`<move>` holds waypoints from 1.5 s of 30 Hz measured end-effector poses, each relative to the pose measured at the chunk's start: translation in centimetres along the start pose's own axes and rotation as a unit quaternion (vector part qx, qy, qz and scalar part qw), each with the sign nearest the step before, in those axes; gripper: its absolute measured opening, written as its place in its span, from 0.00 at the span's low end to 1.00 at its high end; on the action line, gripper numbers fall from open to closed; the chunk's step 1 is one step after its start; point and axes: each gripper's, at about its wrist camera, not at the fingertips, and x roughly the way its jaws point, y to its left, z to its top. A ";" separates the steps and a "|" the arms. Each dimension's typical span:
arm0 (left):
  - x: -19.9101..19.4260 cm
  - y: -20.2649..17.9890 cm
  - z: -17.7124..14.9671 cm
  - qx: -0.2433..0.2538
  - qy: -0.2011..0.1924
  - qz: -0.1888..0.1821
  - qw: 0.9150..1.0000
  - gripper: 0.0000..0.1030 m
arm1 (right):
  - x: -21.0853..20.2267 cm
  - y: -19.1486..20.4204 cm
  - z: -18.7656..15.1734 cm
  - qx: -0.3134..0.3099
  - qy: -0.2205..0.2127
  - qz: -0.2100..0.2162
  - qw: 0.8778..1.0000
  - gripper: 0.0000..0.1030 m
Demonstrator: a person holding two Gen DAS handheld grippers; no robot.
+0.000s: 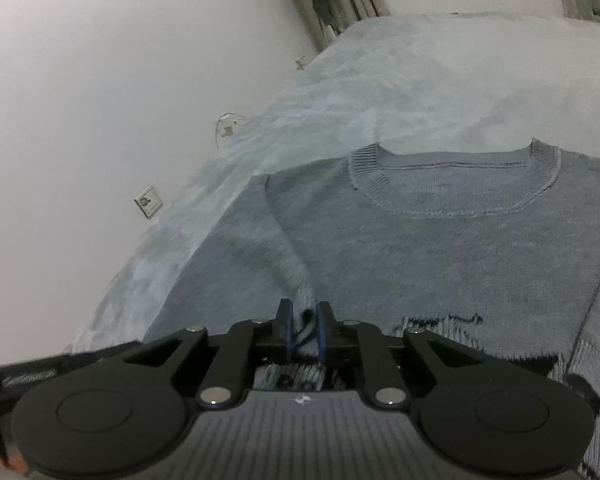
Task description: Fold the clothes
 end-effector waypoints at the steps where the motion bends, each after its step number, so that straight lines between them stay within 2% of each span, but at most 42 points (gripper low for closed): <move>1: 0.0 0.0 0.0 0.002 0.001 0.001 1.000 0.27 | -0.2 0.3 -0.3 -0.007 -0.002 0.000 1.000 0.17; 6: -0.8 -0.1 0.1 0.008 -0.010 -0.013 1.000 0.28 | -1.0 1.8 -1.1 -0.054 -0.011 -0.028 0.998 0.24; 8: -0.5 -0.5 0.0 0.021 -0.009 0.000 1.000 0.28 | -1.2 2.2 -1.4 -0.062 -0.014 -0.026 0.998 0.24; 11: 0.3 -1.2 -0.4 0.045 -0.008 0.027 0.999 0.24 | -1.9 3.3 -2.1 -0.081 -0.014 -0.003 0.997 0.24; 13: 0.3 -1.5 -0.5 0.058 -0.014 0.034 0.998 0.13 | -2.0 4.3 -2.8 -0.101 -0.008 0.014 0.995 0.24; 20: 0.0 -1.5 -0.5 0.074 -0.011 0.040 0.996 0.09 | -1.6 8.3 -4.7 -0.178 -0.013 0.041 0.983 0.24; 22: -0.1 -1.2 -0.4 0.069 -0.008 0.042 0.997 0.09 | -0.8 9.2 -5.3 -0.196 0.009 0.059 0.979 0.24; 25: 0.0 -0.5 0.0 0.046 -0.002 0.034 0.998 0.09 | 0.8 9.8 -6.4 -0.217 0.041 0.053 0.974 0.23; 28: -0.2 -0.4 0.2 0.043 -0.009 0.042 0.998 0.08 | 0.6 9.2 -6.5 -0.195 0.040 0.058 0.978 0.22; 31: -0.5 -0.4 0.4 0.056 -0.027 0.075 0.995 0.03 | -0.3 8.4 -6.5 -0.181 0.043 0.068 0.980 0.22; 32: -0.5 -0.2 0.5 0.051 -0.027 0.074 0.996 0.03 | -0.9 8.1 -6.5 -0.179 0.040 0.065 0.981 0.23; 35: -1.1 0.1 0.7 0.027 -0.023 0.027 0.999 0.03 | -2.4 6.8 -6.5 -0.169 0.028 0.048 0.984 0.26; 39: -1.8 -0.5 0.7 0.036 -0.034 0.021 0.999 0.06 | -2.6 5.1 -5.5 -0.130 0.010 0.042 0.991 0.30; 42: -2.0 0.0 0.6 0.018 -0.031 0.017 0.999 0.06 | -2.7 3.8 -4.7 -0.100 -0.004 0.039 0.994 0.47; 43: -2.1 0.0 0.6 0.019 -0.029 0.015 0.999 0.06 | -2.7 3.4 -4.4 -0.090 -0.009 0.037 0.995 0.56; 45: -2.3 -0.3 0.5 0.023 -0.029 0.012 0.999 0.06 | -2.1 2.7 -3.1 -0.066 -0.028 0.010 0.997 0.58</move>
